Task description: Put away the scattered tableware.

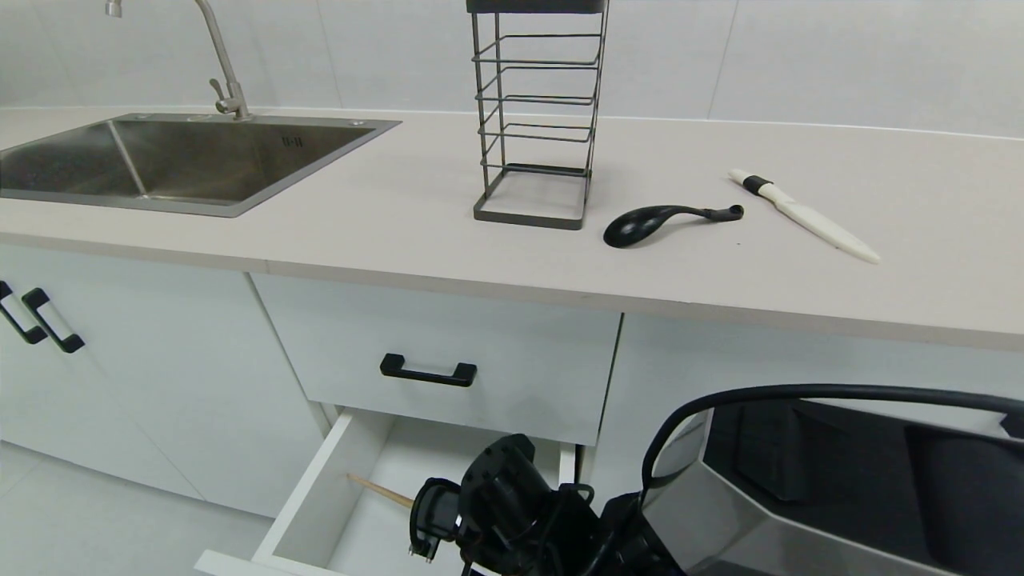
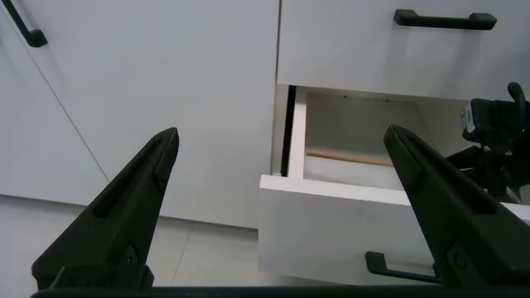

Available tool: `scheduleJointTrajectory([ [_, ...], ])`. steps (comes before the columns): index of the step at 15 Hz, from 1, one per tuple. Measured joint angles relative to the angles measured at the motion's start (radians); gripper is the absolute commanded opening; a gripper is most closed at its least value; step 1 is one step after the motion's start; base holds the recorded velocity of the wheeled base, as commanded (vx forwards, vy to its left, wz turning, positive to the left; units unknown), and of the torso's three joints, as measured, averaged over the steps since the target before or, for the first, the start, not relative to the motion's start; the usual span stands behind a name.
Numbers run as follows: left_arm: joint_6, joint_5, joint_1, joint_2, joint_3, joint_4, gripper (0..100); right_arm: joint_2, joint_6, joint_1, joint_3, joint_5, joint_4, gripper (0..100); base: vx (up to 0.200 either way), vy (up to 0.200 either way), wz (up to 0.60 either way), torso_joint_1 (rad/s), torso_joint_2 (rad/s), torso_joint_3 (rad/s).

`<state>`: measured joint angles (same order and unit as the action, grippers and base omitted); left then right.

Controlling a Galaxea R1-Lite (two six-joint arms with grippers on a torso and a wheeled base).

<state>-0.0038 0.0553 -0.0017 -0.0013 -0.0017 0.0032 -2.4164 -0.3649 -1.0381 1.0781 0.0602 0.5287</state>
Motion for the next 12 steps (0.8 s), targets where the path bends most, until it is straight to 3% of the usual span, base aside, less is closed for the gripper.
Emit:
scheduleJointTrajectory([
  [12, 0.000, 0.000, 0.000, 0.000, 0.000, 0.000, 100, 0.018, 0.006, -0.053, -0.021, -0.006, -0.007, 0, 0.000, 0.000, 0.00, 0.000, 0.00, 0.000],
])
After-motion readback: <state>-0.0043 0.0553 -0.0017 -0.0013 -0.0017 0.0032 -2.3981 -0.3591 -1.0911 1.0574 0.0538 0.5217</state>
